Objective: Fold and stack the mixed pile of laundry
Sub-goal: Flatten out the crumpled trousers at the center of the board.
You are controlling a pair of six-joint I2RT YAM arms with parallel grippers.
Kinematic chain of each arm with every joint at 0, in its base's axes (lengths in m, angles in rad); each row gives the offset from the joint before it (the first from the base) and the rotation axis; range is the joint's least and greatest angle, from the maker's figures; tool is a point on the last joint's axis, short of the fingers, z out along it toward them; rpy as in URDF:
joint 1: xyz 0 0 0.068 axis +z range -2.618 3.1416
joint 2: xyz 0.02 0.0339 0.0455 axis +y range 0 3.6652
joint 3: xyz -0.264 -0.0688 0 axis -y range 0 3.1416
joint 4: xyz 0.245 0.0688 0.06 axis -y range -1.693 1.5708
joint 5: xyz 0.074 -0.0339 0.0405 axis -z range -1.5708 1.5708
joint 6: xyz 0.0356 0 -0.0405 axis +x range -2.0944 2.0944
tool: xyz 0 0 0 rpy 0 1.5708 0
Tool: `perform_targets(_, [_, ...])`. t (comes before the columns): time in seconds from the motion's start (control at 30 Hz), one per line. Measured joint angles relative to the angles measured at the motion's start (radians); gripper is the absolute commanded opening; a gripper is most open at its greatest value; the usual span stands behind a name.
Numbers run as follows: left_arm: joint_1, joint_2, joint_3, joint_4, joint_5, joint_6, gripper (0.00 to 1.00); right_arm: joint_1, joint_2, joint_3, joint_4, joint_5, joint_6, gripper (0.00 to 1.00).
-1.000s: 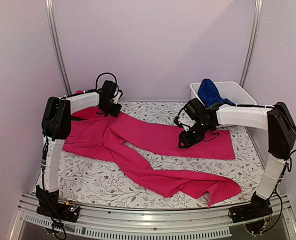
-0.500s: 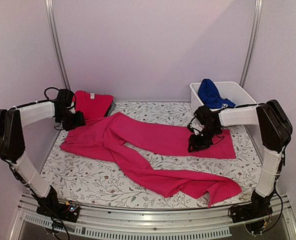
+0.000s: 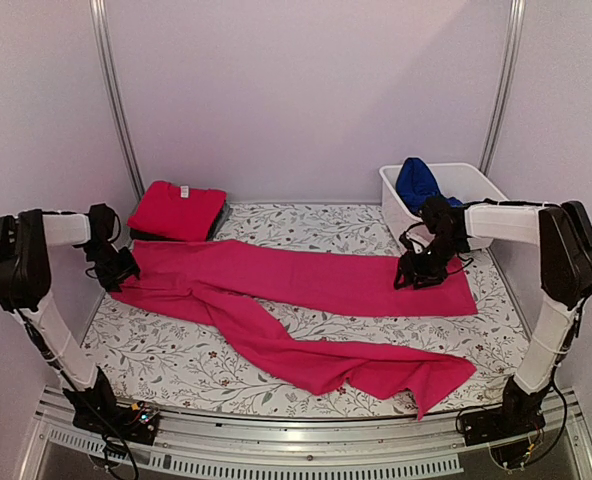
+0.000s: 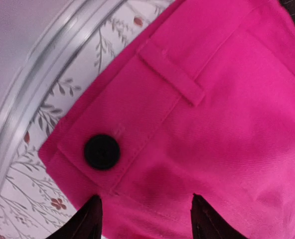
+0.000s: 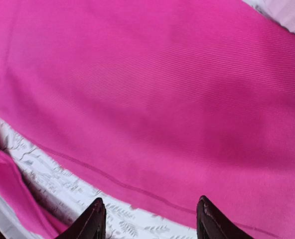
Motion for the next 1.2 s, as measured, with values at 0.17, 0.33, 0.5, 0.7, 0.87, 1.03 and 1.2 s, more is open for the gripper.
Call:
perform_targets(0.17, [-0.098,-0.082,0.059,0.067,0.113,0.204,0.77,0.088,-0.215,0.004,-0.098,-0.079,0.007,0.65])
perform_targets(0.33, [-0.474,-0.156,0.116,0.14,0.331,0.457,0.75,0.195,-0.362,-0.095,-0.192,-0.196,0.041,0.73])
perform_targets(0.5, [-0.723,-0.021,0.203,0.111,0.444,0.65,0.73,0.188,-0.397,-0.241,-0.302,-0.216,0.073,0.86])
perform_targets(0.7, [-0.863,0.125,0.218,0.015,0.449,0.793,0.75,0.22,-0.388,-0.297,-0.36,-0.169,0.109,0.84])
perform_targets(0.87, [-0.929,0.138,0.217,-0.026,0.42,0.864,0.69,0.255,-0.332,-0.292,-0.359,-0.111,0.132,0.74])
perform_targets(1.03, [-0.955,0.138,0.204,-0.042,0.372,0.9,0.66,0.289,-0.284,-0.297,-0.353,-0.071,0.149,0.74])
perform_targets(1.2, [-0.982,0.147,0.158,-0.042,0.211,0.928,0.64,0.324,-0.234,-0.298,-0.345,-0.049,0.156,0.65])
